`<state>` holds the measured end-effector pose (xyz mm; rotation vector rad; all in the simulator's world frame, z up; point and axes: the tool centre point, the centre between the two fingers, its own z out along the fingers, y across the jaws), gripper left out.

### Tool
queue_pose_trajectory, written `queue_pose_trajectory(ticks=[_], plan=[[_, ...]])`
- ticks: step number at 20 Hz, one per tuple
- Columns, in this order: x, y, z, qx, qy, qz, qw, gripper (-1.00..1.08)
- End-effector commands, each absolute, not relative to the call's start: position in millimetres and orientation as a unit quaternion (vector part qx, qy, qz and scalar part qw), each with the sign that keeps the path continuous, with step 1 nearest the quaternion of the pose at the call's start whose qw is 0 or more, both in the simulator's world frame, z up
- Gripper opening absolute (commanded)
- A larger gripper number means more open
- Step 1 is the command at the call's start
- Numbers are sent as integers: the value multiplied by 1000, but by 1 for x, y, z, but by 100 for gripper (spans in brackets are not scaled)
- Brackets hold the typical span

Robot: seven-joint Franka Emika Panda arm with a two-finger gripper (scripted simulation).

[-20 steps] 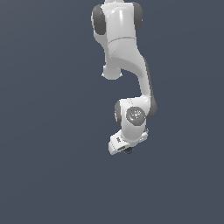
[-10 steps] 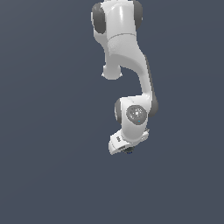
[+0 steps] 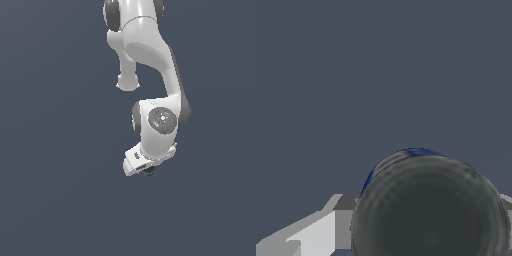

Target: Pick up the object and move it to a goal position.

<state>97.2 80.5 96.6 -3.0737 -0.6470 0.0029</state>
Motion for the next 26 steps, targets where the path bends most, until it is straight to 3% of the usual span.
queue_pose_trajectory(ticks=[1,13,26], plan=[[104,81,120,-979,-206,0,0,-100],[135,81,208,-979,-206,0,0,-100],[144,81,230,-979,-206,0,0,-100]])
